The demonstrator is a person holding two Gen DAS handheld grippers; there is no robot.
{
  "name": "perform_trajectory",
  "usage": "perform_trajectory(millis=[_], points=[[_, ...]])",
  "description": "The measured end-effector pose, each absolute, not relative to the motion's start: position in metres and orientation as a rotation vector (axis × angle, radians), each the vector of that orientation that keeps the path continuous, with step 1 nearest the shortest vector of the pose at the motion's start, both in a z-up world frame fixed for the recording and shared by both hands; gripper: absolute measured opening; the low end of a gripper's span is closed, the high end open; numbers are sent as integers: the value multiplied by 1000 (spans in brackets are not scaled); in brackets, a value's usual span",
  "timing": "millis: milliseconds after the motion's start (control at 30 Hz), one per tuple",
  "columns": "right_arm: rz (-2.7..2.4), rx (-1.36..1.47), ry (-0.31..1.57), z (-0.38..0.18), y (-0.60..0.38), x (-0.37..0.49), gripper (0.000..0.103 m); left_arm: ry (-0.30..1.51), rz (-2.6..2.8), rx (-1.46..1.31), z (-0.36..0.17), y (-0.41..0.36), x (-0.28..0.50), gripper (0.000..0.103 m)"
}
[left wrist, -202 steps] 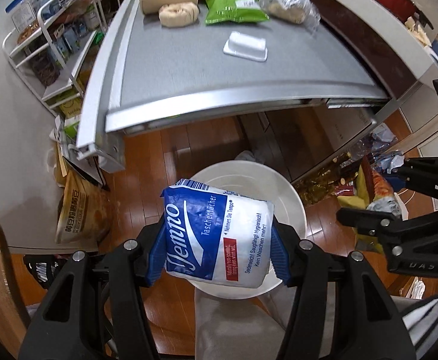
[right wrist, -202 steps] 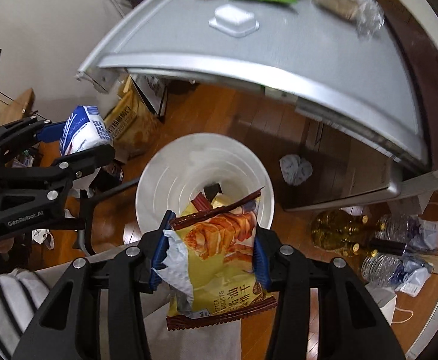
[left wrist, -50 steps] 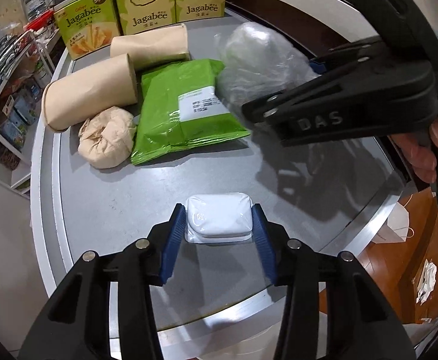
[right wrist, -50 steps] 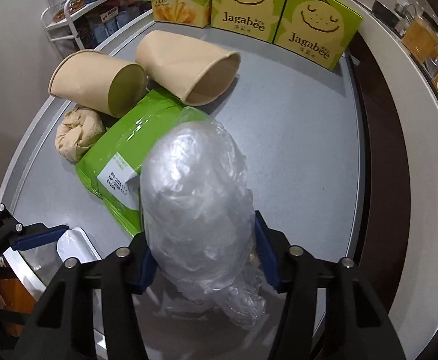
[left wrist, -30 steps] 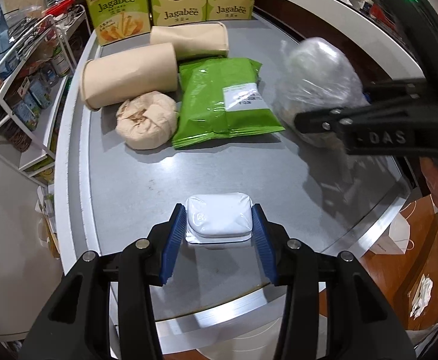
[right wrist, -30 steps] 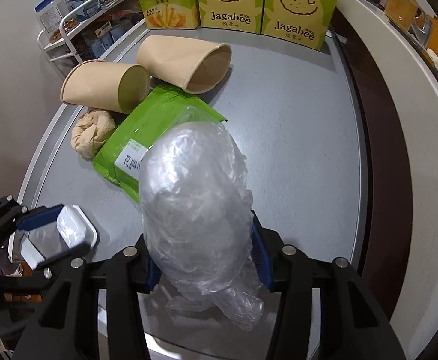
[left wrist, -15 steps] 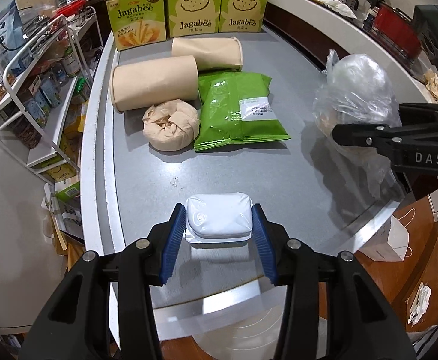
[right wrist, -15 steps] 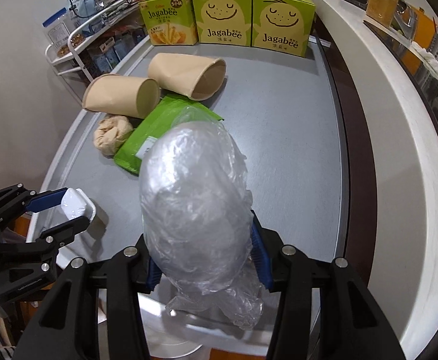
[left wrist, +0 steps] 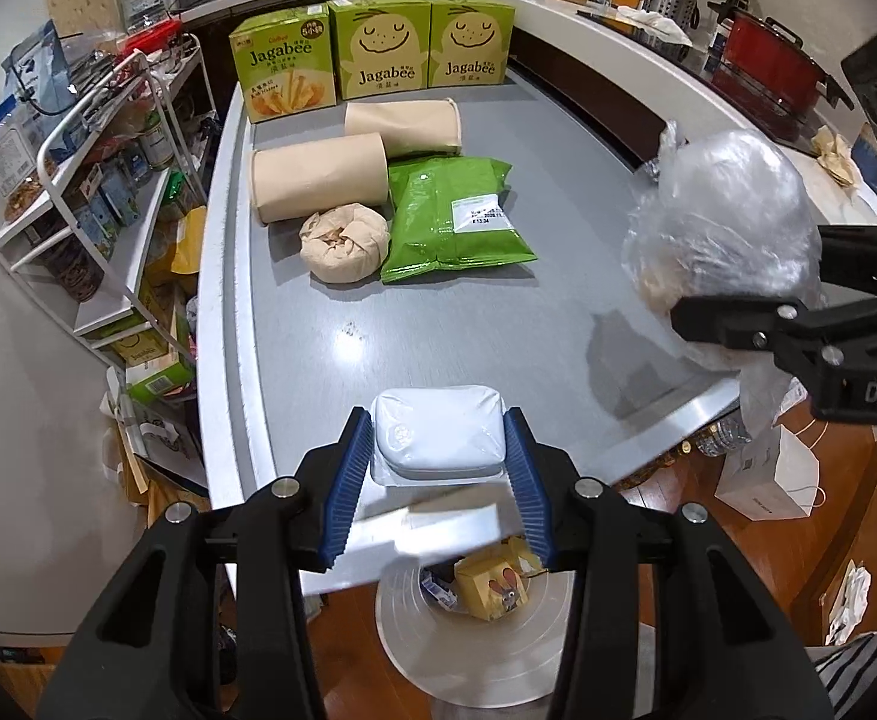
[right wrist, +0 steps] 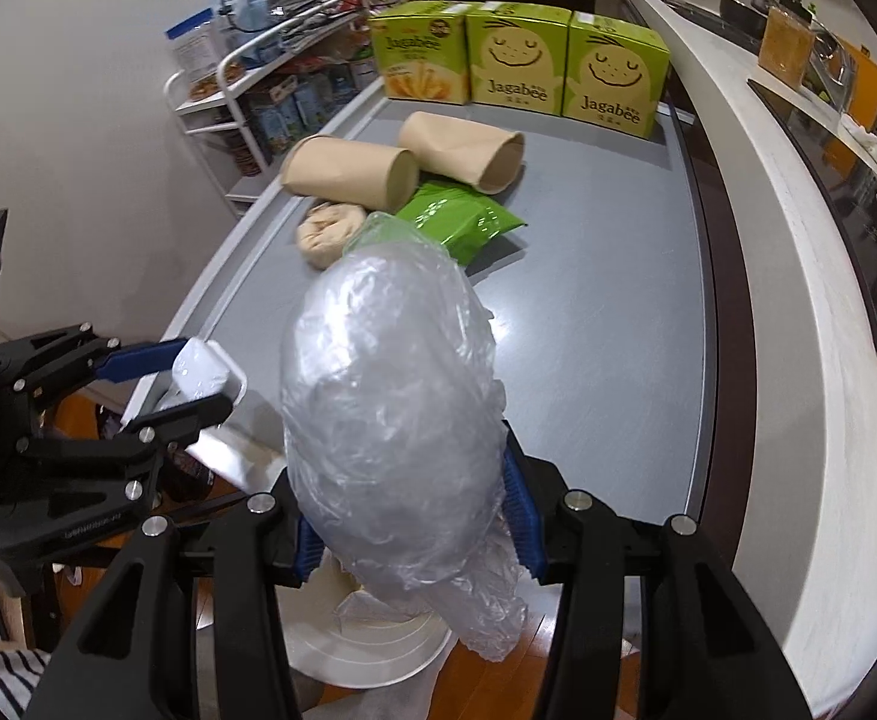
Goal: Collect trash
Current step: 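Carry the white tray and plastic bag with both tools over the bin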
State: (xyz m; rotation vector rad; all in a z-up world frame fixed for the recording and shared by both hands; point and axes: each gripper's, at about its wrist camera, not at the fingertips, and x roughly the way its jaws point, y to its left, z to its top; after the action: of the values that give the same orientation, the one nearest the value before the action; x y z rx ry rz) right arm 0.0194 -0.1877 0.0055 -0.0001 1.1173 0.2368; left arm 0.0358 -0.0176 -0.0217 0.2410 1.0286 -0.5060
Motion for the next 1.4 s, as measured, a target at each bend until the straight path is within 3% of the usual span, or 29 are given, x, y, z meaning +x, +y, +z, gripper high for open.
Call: perform_trajectory(millis=[500,1400], points=[[309,-6,1138,15,-178,-46,47,1032,-509,265,-12,2,-20,46],[290,-45,1387,-96,-150,-99,47,1288,-522,275,-104,6,-79,46]])
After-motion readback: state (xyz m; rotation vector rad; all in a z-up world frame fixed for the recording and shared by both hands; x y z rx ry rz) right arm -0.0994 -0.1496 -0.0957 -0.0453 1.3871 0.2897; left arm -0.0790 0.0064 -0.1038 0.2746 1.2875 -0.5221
